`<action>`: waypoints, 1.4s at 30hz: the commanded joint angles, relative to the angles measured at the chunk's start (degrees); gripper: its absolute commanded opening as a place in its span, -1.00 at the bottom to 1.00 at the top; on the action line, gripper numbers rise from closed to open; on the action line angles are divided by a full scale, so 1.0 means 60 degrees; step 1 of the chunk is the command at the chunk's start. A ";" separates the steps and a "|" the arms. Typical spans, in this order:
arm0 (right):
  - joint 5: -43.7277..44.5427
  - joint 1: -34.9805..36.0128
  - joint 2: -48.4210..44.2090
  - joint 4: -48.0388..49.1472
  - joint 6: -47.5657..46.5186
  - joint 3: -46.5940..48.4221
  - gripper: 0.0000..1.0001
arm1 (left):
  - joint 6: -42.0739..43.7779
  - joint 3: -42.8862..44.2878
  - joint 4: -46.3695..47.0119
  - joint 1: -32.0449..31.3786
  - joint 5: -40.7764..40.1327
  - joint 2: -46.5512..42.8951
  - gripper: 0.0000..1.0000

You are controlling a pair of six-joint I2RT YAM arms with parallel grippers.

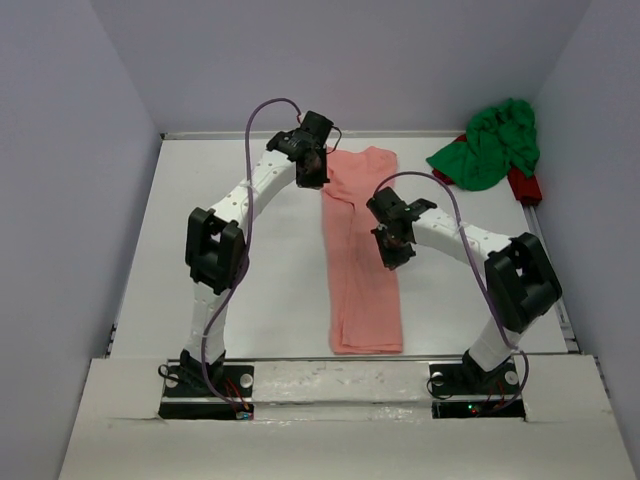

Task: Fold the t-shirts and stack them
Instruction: Rotate the tshirt 90 degrees

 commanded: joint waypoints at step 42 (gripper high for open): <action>-0.0550 0.0533 0.5844 -0.1111 -0.0185 0.6328 -1.00 | 0.0322 -0.2348 0.0193 0.0055 -0.0061 -0.2125 -1.00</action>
